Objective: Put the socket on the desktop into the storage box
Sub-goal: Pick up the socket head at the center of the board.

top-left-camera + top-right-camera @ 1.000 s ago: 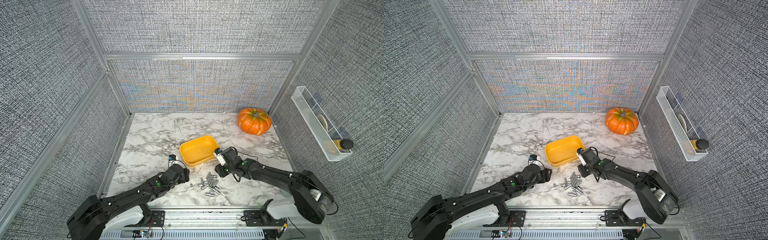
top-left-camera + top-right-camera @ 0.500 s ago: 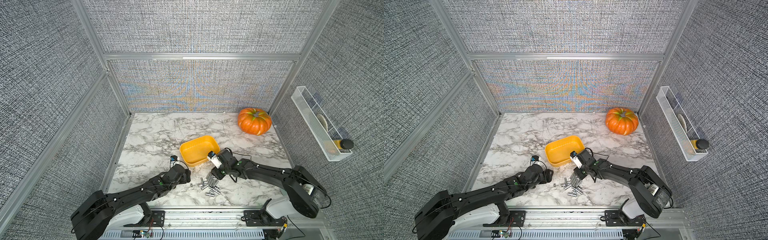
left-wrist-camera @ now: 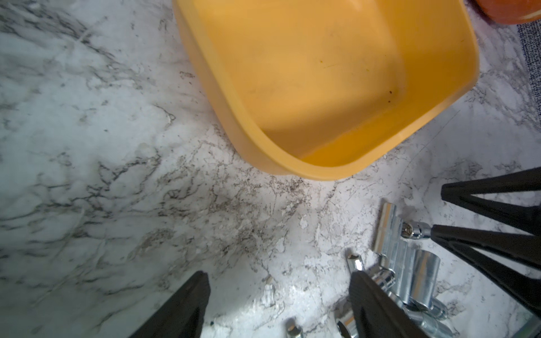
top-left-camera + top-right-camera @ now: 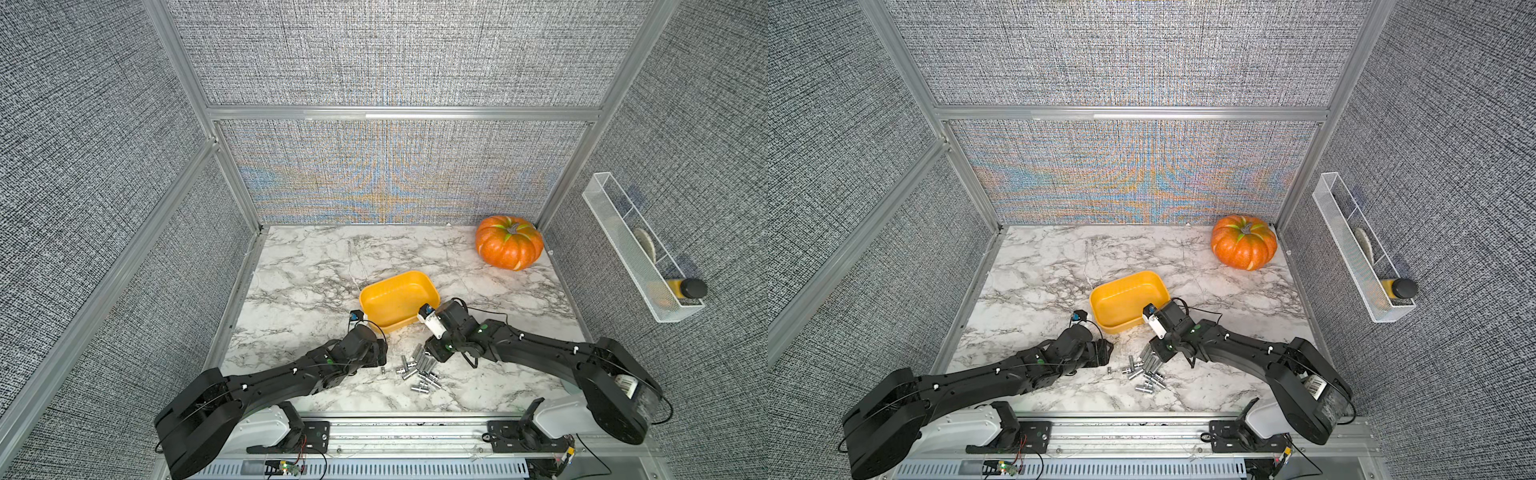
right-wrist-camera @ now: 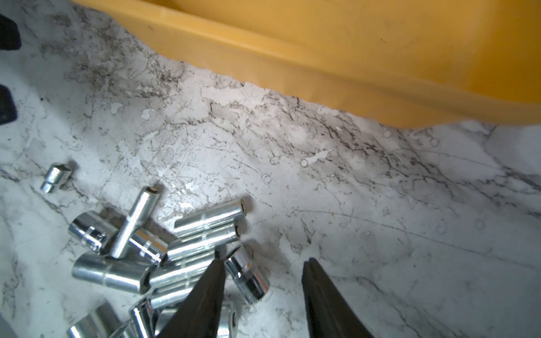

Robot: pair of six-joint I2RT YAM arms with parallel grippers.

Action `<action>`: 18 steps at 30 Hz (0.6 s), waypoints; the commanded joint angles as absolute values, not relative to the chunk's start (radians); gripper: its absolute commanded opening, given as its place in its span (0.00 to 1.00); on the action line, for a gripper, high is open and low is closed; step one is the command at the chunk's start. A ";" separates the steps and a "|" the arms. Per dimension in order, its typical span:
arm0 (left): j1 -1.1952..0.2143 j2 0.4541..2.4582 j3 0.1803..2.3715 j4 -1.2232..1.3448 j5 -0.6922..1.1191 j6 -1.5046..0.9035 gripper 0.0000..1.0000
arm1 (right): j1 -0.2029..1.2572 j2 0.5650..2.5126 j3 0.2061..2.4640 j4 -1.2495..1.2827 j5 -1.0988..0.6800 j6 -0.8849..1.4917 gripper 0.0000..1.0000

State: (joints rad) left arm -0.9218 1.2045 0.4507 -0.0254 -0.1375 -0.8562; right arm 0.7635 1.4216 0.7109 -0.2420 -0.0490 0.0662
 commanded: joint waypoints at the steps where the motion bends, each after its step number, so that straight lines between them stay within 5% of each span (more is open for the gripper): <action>1: -0.922 1.206 0.453 -0.031 -0.120 -0.838 0.80 | 0.774 1.420 0.713 -0.261 -0.046 0.097 0.49; 18: -0.922 1.172 0.411 -0.035 -0.121 -0.851 0.80 | 0.795 1.484 0.712 -0.262 -0.014 0.139 0.44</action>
State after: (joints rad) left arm -0.9218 1.1790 0.4168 -0.0307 -0.1204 -0.8490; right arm 0.7925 1.4757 0.7109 -0.2592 -0.0292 0.1314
